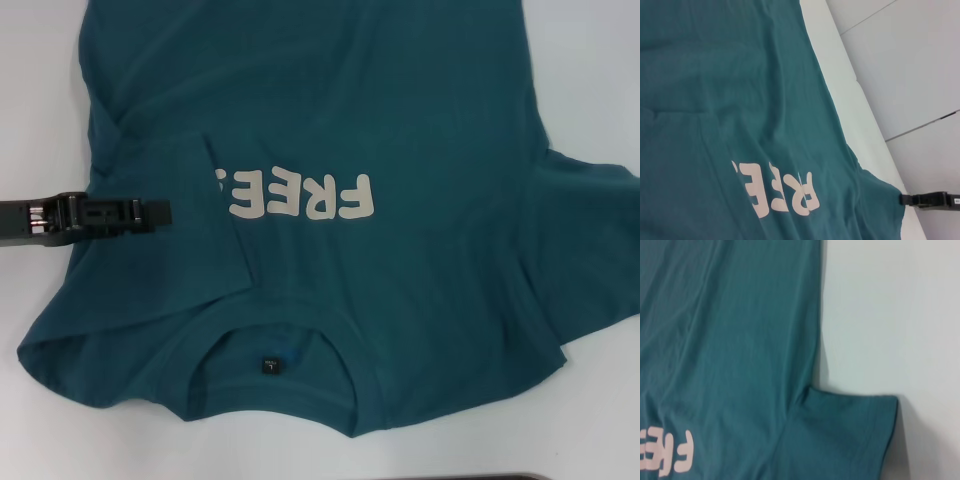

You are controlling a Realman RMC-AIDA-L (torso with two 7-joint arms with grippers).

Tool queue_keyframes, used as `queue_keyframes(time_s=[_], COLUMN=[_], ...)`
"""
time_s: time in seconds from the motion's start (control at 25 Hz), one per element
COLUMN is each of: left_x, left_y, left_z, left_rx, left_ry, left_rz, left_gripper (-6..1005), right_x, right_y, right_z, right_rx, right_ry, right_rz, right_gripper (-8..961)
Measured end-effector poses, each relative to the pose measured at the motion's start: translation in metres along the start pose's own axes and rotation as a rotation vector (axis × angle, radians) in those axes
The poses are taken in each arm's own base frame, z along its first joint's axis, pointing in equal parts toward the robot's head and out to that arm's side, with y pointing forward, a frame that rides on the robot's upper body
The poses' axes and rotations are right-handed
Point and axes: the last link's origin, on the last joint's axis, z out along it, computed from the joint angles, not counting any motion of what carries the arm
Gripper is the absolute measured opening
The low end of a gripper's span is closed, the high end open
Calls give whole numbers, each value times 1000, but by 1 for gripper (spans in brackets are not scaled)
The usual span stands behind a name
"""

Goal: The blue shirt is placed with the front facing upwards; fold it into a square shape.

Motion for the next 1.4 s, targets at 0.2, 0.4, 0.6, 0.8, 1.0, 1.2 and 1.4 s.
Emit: queue_keyframes(time_s=[0.2, 0.4, 0.6, 0.8, 1.0, 1.2, 1.4], left_x=[0, -1, -1, 1, 4, 3, 3], left_y=[0, 0, 0, -2, -4, -5, -6], left_z=[0, 0, 0, -2, -9, -11, -13], left_rx=[0, -1, 0, 9, 13, 16, 17], left_ry=[0, 0, 1, 15, 51, 59, 72], left_rz=[-1, -2, -3, -4, -17, -22, -27], left_gripper=[497, 497, 498, 498, 497, 497, 498], right_x=[-6, -14, -14, -16, -26, -39, -48], right_y=[0, 6, 25, 46, 65, 89, 121], right_z=[-4, -8, -4, 3, 10, 21, 42], right_rx=[-1, -20, -86, -154, -171, -163, -189], right_ry=[-31, -39, 27, 83, 122, 167, 184], right_rz=[4, -8, -46, -81, -137, -205, -273], right_gripper=[34, 44, 54, 64, 75, 85, 95])
